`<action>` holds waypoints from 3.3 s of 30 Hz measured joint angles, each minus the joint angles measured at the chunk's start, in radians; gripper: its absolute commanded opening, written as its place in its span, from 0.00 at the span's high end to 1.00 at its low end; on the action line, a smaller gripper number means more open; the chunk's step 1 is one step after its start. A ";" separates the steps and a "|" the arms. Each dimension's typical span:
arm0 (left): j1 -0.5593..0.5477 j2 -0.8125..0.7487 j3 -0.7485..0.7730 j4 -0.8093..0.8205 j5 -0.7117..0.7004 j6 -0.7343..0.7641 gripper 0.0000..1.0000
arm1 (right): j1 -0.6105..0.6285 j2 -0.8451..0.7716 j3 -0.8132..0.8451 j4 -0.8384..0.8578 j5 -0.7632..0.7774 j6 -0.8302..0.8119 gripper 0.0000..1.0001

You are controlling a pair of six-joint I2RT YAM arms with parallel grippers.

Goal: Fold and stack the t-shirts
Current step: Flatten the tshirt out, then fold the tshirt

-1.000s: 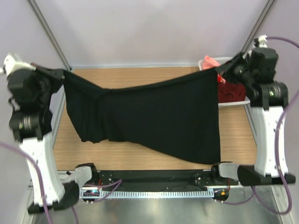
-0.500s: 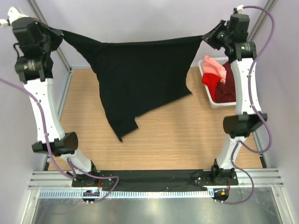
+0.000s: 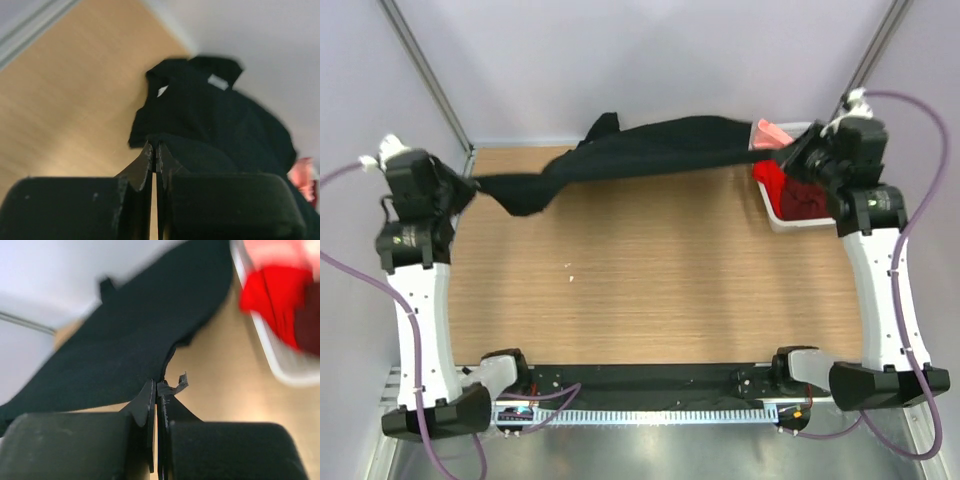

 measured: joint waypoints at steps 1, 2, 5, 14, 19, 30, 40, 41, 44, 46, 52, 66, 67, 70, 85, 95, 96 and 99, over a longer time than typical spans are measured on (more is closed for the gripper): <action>0.000 -0.039 -0.105 0.005 -0.002 0.003 1.00 | 0.000 -0.027 -0.088 -0.005 0.001 -0.002 0.99; 0.000 -0.076 -0.206 -0.003 -0.003 0.005 1.00 | 0.000 -0.045 -0.183 -0.010 0.002 -0.002 0.99; 0.001 -0.176 -0.459 -0.021 0.008 0.014 1.00 | 0.007 -0.083 -0.466 -0.028 0.016 -0.002 0.99; 0.002 -0.302 -0.720 -0.084 0.034 0.058 1.00 | 0.053 -0.240 -0.815 -0.153 0.090 0.023 0.99; 0.002 -0.251 -0.691 -0.076 0.042 0.073 1.00 | 0.083 -0.205 -0.813 -0.151 0.130 0.071 0.99; 0.002 -0.151 -0.704 0.008 0.076 0.083 1.00 | 0.083 -0.208 -0.943 -0.080 0.175 0.182 0.99; -0.004 0.122 -0.615 0.095 0.208 0.129 1.00 | 0.084 -0.201 -0.964 -0.019 0.283 0.241 0.99; -0.006 0.153 -0.597 0.100 0.211 0.133 1.00 | 0.084 -0.197 -0.965 -0.014 0.289 0.245 0.99; -0.018 0.225 -0.553 0.107 0.220 0.135 1.00 | 0.084 -0.166 -0.967 0.006 0.301 0.252 0.99; -0.033 0.261 -0.529 0.109 0.219 0.134 1.00 | 0.084 -0.151 -0.975 0.022 0.304 0.257 0.99; -0.063 0.334 -0.466 0.115 0.183 0.126 1.00 | 0.084 -0.141 -0.989 0.040 0.320 0.267 0.99; -0.108 0.536 -0.354 0.140 0.143 0.154 1.00 | 0.084 -0.111 -0.989 0.098 0.341 0.270 0.99; -0.109 0.547 -0.349 0.140 0.139 0.153 1.00 | 0.084 -0.105 -0.989 0.104 0.341 0.270 0.99; -0.113 0.575 -0.339 0.137 0.106 0.152 1.00 | 0.084 -0.084 -0.989 0.116 0.346 0.269 0.99; -0.140 0.656 -0.287 0.130 0.018 0.121 1.00 | 0.084 -0.027 -0.969 0.182 0.364 0.235 0.96; -0.147 0.658 -0.238 0.117 -0.023 0.106 0.61 | 0.084 0.041 -0.905 0.178 0.387 0.206 0.62; -0.147 0.657 -0.229 0.118 -0.024 0.102 0.57 | 0.084 0.036 -0.889 0.162 0.390 0.200 0.60; -0.147 0.621 -0.214 0.119 -0.030 0.106 0.48 | 0.084 -0.001 -0.849 0.118 0.392 0.178 0.57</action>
